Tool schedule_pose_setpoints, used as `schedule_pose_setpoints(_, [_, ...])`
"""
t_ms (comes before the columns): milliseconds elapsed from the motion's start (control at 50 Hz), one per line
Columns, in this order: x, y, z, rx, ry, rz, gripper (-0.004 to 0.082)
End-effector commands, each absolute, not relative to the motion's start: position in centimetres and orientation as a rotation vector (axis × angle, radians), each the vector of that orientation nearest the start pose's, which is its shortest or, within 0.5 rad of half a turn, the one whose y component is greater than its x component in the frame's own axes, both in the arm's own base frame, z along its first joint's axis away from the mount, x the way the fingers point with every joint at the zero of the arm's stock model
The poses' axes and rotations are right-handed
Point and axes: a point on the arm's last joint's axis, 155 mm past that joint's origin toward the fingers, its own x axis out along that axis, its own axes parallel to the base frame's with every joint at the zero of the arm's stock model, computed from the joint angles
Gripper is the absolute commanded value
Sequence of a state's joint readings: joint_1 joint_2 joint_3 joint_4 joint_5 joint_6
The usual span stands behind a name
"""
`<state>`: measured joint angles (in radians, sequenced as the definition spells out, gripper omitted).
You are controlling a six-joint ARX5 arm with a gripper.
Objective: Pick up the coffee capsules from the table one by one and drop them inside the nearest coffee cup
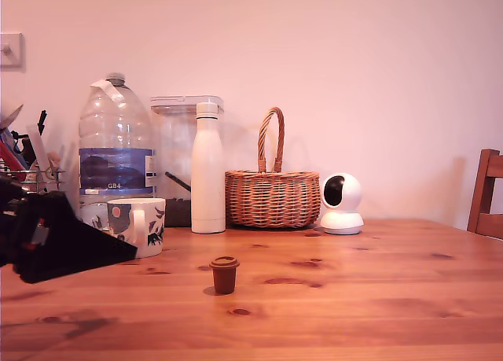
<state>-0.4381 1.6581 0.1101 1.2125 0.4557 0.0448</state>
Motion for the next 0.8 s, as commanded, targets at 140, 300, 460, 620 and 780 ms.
schedule_pose_setpoints(140, [26.5,-21.0,4.4,0.050,0.332,-0.874,-0.0017])
schedule_pose_setpoints(300, [27.0,-20.7,4.4,0.055,0.332,-0.847,-0.0011])
schedule_pose_setpoints(460, [27.4,-20.4,4.4,0.064,0.329,-0.812,0.0081])
schedule_pose_setpoints(620, [27.9,-20.6,4.5,0.073,0.324,-0.792,0.0455])
schedule_pose_setpoints(780, [28.2,-20.5,4.2,0.083,0.338,-0.769,0.0589])
